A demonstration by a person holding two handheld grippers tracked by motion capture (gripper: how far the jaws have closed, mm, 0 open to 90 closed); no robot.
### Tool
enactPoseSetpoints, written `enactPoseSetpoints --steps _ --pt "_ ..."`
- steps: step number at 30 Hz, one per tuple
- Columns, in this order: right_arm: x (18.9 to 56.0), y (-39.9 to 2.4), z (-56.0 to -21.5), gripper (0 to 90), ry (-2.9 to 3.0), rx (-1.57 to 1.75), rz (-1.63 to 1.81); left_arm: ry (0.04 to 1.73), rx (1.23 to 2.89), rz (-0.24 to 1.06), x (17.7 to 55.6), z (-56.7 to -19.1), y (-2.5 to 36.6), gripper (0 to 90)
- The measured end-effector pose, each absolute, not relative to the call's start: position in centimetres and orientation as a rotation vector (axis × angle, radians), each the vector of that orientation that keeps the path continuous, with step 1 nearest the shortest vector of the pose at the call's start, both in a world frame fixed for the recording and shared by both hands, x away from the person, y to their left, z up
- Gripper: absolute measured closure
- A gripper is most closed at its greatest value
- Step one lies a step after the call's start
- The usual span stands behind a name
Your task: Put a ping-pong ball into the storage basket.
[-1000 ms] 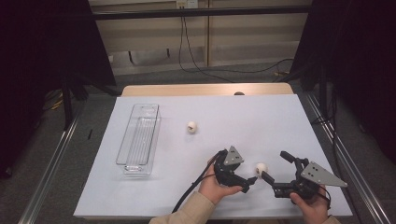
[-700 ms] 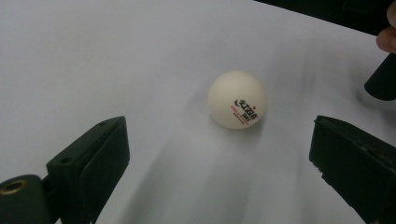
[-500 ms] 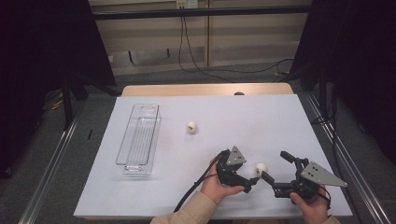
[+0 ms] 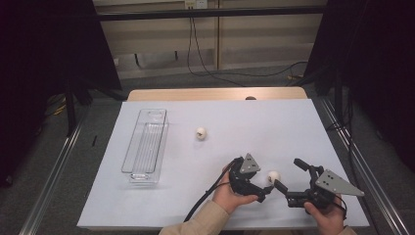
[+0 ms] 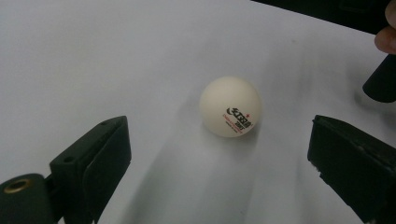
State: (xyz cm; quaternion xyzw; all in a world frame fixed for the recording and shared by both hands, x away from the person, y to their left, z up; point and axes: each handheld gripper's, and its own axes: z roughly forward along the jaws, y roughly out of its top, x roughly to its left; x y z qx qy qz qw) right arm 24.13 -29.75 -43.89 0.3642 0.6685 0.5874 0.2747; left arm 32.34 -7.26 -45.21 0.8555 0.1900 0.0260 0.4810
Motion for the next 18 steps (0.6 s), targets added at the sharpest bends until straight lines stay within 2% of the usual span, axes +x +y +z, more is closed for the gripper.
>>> enactPoseSetpoints --steps 18 --pt "24.1 -29.77 -43.87 1.6 1.794 0.978 1.581 0.464 2.093 0.065 32.52 -45.34 -7.72 7.6"
